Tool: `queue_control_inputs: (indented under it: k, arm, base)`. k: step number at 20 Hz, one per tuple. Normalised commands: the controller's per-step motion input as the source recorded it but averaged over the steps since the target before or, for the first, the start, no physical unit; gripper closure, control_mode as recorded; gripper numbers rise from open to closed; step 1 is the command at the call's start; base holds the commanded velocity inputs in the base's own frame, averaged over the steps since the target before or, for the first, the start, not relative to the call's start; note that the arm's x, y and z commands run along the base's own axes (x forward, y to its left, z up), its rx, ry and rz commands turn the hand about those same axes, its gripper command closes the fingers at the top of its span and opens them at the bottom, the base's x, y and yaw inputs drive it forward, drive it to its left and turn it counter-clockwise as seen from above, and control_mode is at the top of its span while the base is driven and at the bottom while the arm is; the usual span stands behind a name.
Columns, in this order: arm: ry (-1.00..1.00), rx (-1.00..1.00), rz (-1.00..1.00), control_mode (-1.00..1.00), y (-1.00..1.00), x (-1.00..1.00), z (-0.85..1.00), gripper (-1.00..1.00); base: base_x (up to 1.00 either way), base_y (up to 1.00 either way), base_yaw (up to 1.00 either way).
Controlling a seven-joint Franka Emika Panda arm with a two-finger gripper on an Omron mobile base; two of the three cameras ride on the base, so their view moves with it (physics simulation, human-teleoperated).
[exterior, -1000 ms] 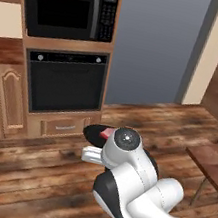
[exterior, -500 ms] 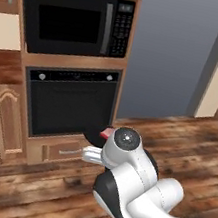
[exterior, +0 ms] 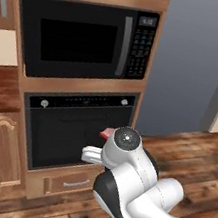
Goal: Pick up the pan with the steak in it and place it on the dining table. Then place the steak on the plate.
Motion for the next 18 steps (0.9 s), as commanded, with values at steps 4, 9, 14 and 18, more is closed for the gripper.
queue_control_inputs:
  k: [4, 9, 14, 18]
  arm:
    - [0.00, 0.00, 0.00, 1.00, 0.00, 0.00, 0.00, 1.00]
    - [0.00, 0.00, 0.00, 1.00, 0.00, 0.00, 0.00, 1.00]
    - [0.00, 0.00, 0.00, 1.00, 0.00, 0.00, 0.00, 1.00]
    - [0.00, 0.00, 0.00, 1.00, 0.00, 0.00, 0.00, 1.00]
  base:
    - [0.65, -0.12, -0.21]
    - [0.02, -0.34, -0.46]
    - [0.01, -0.16, -0.49]
    - [0.00, -0.01, -0.50]
